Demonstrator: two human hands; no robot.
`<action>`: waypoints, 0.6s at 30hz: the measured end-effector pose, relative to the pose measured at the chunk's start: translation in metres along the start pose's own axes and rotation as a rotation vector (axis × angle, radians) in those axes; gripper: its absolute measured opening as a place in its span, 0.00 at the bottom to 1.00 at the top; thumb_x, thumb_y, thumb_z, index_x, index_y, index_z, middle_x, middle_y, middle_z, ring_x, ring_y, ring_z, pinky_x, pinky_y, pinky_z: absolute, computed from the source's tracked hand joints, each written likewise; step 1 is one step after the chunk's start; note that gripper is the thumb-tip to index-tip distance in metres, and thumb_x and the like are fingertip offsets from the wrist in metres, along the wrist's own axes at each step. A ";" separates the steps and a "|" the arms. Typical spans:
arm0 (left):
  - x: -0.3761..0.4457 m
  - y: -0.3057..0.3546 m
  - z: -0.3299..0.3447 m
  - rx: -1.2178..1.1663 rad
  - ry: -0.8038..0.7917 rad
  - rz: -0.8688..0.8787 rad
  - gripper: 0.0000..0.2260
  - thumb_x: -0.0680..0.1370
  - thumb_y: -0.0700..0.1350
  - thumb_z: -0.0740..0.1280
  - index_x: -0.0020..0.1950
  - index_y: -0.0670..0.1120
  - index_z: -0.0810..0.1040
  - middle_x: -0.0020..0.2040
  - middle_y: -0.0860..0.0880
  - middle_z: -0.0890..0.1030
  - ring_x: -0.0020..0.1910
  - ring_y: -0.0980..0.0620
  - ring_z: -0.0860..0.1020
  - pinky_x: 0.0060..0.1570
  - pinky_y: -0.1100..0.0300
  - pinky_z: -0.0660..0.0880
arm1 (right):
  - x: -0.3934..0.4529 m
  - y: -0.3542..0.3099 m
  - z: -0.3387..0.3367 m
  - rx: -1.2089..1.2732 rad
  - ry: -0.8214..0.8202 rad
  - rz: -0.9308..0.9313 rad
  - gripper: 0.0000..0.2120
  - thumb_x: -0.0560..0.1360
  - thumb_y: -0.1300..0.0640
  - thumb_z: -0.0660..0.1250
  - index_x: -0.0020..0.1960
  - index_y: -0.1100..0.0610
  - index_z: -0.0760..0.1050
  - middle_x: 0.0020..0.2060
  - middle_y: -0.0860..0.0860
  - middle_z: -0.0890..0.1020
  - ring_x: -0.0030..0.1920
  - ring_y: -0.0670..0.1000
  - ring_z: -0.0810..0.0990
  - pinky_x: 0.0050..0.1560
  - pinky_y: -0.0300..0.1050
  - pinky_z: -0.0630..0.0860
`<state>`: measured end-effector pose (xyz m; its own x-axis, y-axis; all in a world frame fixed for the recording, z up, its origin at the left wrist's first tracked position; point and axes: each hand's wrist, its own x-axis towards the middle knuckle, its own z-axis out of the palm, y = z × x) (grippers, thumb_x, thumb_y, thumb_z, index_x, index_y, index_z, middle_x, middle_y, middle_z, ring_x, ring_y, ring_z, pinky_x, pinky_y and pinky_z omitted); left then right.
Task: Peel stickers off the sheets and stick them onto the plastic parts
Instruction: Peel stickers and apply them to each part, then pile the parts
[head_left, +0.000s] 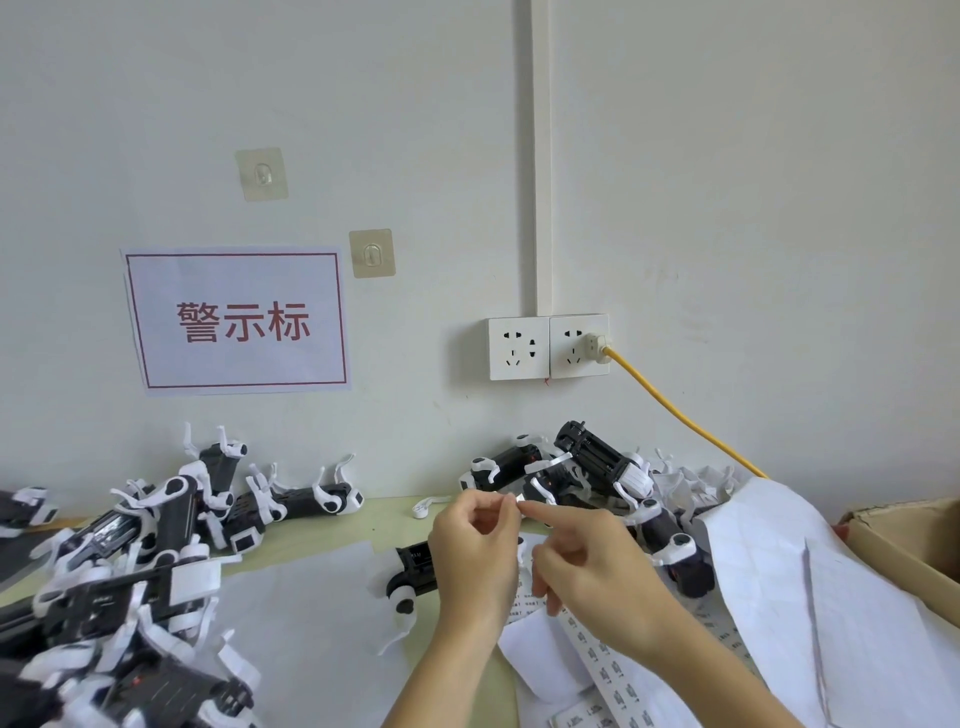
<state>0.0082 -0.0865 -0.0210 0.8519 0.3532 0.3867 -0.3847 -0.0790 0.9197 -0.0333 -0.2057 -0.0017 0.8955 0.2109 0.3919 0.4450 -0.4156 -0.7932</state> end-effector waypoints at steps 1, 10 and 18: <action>0.000 0.000 0.000 -0.001 0.005 -0.002 0.07 0.77 0.39 0.71 0.39 0.43 0.82 0.33 0.48 0.82 0.31 0.56 0.77 0.34 0.63 0.74 | 0.001 0.001 0.001 0.010 -0.006 0.004 0.28 0.75 0.67 0.59 0.69 0.46 0.75 0.31 0.55 0.82 0.29 0.46 0.79 0.36 0.38 0.76; -0.001 0.007 0.000 -0.103 -0.068 -0.053 0.14 0.80 0.40 0.67 0.35 0.42 0.82 0.29 0.50 0.79 0.26 0.55 0.72 0.26 0.65 0.68 | 0.003 0.004 0.004 0.153 -0.026 0.018 0.29 0.73 0.69 0.57 0.61 0.38 0.76 0.28 0.54 0.80 0.28 0.49 0.77 0.35 0.37 0.75; 0.013 0.014 -0.019 0.257 -0.117 0.272 0.11 0.78 0.39 0.65 0.42 0.54 0.81 0.33 0.53 0.79 0.34 0.62 0.76 0.35 0.68 0.73 | 0.008 0.017 -0.003 0.181 0.247 0.170 0.09 0.80 0.63 0.61 0.51 0.53 0.79 0.26 0.52 0.79 0.27 0.48 0.77 0.33 0.43 0.75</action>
<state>0.0070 -0.0653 -0.0047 0.7714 0.1799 0.6104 -0.5131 -0.3914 0.7639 -0.0189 -0.2137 -0.0112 0.9407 -0.0772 0.3304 0.3013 -0.2580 -0.9180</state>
